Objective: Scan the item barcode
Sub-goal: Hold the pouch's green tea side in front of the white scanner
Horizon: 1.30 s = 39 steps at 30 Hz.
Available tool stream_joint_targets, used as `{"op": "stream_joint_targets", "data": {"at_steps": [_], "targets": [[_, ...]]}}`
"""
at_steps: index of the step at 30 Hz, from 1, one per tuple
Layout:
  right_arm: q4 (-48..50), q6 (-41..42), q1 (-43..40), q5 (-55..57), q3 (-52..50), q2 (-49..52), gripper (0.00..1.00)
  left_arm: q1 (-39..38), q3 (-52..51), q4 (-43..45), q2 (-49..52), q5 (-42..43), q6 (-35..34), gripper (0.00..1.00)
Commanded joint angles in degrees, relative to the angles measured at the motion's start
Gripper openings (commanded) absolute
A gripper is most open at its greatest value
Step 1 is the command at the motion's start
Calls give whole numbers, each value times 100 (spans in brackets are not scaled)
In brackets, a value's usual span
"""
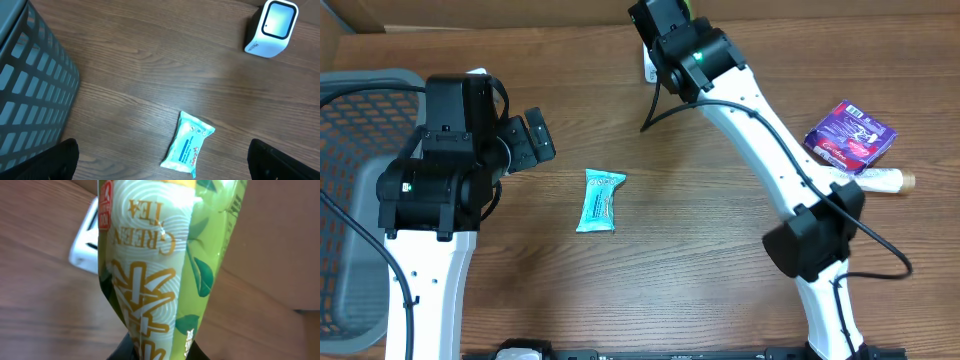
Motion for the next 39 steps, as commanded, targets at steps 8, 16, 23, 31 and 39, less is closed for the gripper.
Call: {"op": "stream_joint_targets", "data": {"at_steps": [8, 16, 23, 31, 39], "targets": [[1478, -566, -457, 909, 74, 828, 4, 11, 44, 2, 20, -70, -55, 99], [2673, -1714, -586, 890, 74, 1029, 4, 11, 44, 2, 20, -70, -52, 100], [3176, -2710, -586, 1036, 74, 1333, 4, 11, 44, 2, 20, -70, -52, 100], [3497, -3285, -619, 1408, 74, 1582, 4, 11, 44, 2, 20, -70, -55, 100], [3823, -3287, -660, 1180, 74, 1589, 4, 11, 44, 2, 20, -70, -52, 100]]}}
